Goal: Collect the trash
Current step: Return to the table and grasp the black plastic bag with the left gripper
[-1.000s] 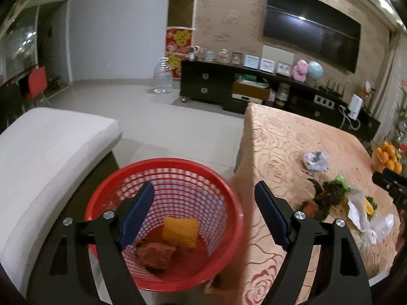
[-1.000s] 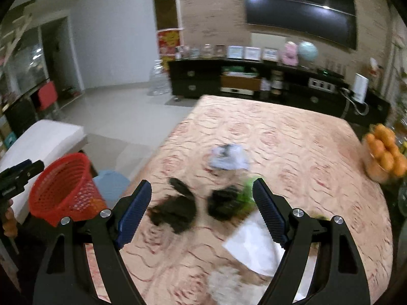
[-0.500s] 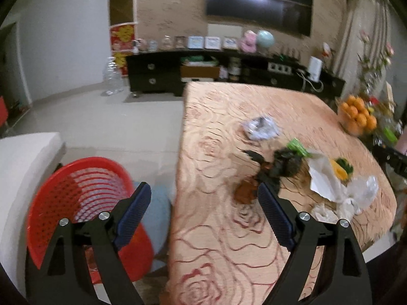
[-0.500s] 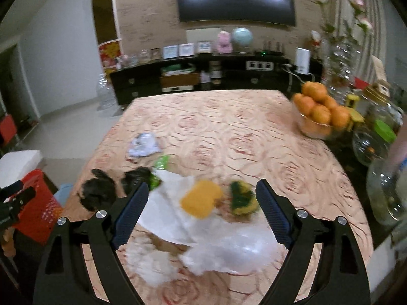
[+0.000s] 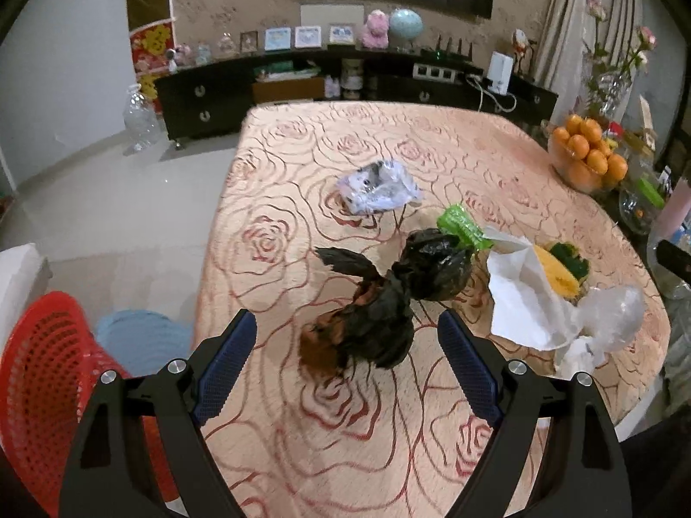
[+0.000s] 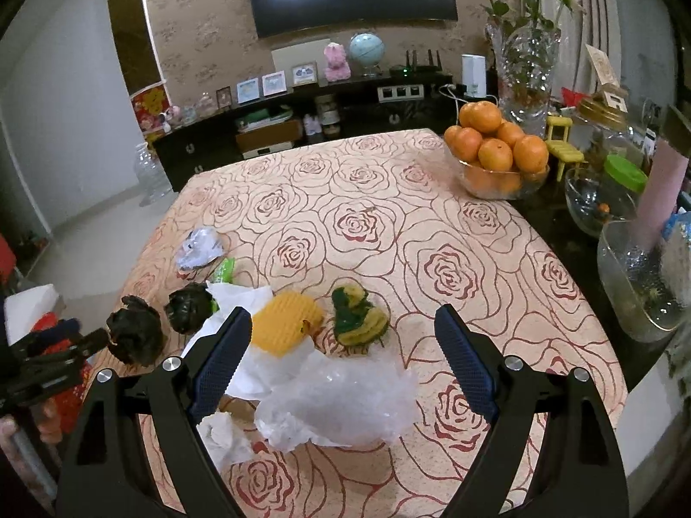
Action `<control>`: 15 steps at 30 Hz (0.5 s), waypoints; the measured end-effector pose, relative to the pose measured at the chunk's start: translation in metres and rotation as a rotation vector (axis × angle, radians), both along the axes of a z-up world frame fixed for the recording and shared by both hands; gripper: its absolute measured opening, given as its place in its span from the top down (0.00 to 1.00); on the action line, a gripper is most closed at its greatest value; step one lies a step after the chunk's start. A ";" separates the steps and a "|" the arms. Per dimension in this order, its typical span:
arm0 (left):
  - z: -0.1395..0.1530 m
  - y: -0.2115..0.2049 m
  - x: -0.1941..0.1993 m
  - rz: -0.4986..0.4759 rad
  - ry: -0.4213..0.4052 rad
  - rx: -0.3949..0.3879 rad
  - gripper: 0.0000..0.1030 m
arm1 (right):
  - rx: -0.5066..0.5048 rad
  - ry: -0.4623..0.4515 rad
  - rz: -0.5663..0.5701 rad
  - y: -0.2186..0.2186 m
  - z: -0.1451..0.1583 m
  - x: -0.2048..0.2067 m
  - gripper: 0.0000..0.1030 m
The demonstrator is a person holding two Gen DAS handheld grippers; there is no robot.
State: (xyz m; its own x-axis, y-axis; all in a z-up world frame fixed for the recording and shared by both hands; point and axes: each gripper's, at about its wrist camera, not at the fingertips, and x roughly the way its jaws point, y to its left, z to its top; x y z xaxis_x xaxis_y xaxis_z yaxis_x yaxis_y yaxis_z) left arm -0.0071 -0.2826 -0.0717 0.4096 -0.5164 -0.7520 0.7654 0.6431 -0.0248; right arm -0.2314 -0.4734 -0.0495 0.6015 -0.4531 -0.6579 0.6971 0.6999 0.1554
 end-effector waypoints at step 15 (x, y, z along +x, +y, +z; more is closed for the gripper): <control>-0.034 -0.030 0.007 -0.019 0.038 0.031 0.50 | 0.078 0.017 -0.004 -0.008 -0.017 0.002 0.19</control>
State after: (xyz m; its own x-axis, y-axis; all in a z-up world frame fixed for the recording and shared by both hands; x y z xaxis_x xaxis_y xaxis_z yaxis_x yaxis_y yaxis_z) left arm 0.0002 -0.3122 -0.1059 0.3710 -0.5001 -0.7825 0.7761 0.6297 -0.0345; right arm -0.2291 -0.4819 -0.0669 0.5884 -0.4022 -0.7014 0.7026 0.6837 0.1972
